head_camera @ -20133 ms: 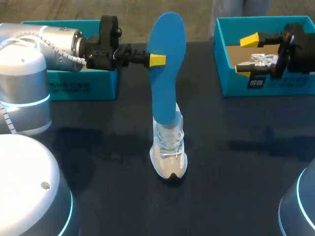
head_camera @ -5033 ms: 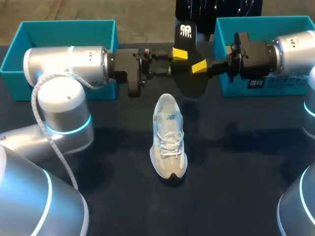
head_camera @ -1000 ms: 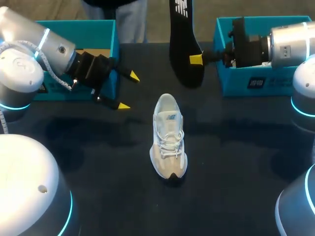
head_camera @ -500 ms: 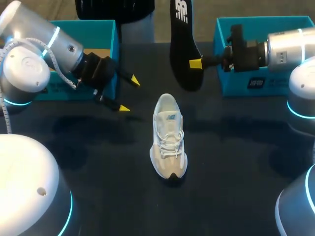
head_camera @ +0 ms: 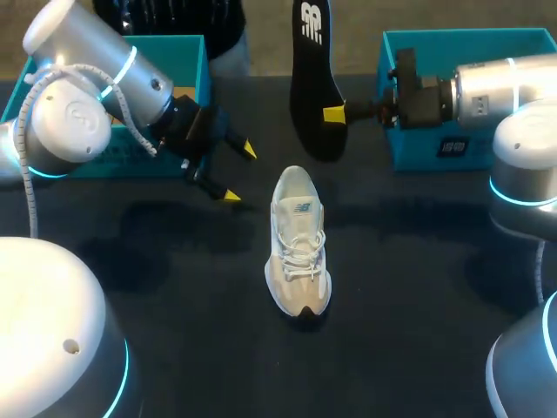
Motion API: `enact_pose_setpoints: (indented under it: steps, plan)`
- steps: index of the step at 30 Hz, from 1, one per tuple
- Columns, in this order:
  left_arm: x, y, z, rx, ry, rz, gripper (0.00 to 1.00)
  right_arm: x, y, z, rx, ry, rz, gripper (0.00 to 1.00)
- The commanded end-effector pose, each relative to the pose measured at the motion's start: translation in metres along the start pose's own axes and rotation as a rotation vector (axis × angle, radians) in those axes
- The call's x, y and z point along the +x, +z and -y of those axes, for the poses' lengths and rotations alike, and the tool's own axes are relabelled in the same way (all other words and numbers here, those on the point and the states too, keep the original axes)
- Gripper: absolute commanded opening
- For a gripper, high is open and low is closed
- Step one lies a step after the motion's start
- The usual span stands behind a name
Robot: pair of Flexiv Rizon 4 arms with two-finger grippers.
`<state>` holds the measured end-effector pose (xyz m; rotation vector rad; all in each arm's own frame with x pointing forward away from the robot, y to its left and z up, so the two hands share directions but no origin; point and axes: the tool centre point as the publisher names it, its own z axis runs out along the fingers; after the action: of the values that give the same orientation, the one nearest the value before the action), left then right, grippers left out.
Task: Take the shoe out of the shoebox, open the shoe tongue, remove and reinsert the insole, then place the shoe into the shoebox
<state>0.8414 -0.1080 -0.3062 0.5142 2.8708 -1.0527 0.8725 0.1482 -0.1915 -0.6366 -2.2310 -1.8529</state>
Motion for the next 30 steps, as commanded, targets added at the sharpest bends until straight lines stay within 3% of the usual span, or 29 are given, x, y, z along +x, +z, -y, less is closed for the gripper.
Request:
enact_pose_setpoints:
  steps: [1,19,30]
  plan:
    - [-0.007,0.003,0.007,-0.021,-0.011,-0.012,1.00,-0.004,0.006,-0.001,-0.001,0.001,-0.004,0.00]
    - [-0.002,0.008,0.003,-0.048,0.007,0.016,1.00,-0.007,0.014,-0.002,-0.017,-0.006,-0.014,0.00]
    - [-0.002,0.008,0.003,-0.048,0.007,0.016,1.00,-0.012,0.034,0.018,-0.077,0.032,-0.054,0.00]
